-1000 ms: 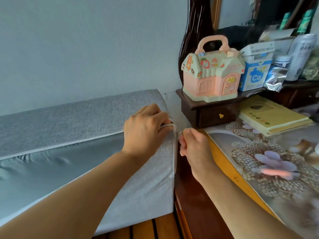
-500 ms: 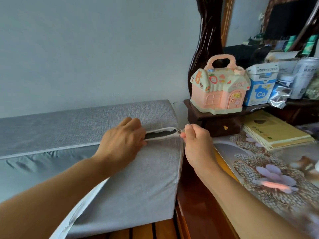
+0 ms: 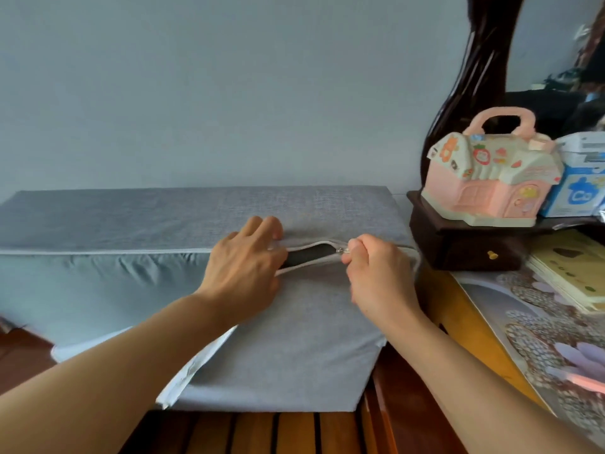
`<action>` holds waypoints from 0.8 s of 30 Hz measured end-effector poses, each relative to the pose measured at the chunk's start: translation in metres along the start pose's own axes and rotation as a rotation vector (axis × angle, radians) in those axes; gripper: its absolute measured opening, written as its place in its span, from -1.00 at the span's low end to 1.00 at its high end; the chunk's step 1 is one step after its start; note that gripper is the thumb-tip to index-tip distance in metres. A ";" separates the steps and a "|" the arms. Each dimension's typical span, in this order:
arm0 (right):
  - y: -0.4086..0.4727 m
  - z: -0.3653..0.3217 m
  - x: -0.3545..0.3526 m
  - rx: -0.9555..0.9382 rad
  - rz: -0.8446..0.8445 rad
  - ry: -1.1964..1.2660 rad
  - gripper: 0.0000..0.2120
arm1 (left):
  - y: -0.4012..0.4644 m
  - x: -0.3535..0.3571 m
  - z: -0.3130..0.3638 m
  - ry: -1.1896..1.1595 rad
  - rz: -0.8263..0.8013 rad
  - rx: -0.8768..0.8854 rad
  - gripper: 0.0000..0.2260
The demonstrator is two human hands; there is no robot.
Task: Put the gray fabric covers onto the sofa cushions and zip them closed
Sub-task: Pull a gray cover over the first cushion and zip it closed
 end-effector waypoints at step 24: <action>0.024 -0.179 0.267 -0.109 -0.189 0.088 -0.66 | -0.174 0.020 -0.265 -0.036 -0.056 -0.256 -0.93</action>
Point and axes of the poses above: each hand's wrist, its own y-axis towards the middle knuckle, its own x-axis out of the palm, z = x × y, the point moved 10 cm from there along y, towards the middle knuckle, and after that the axes turned 15 degrees about -z, right-handed, at the moved point
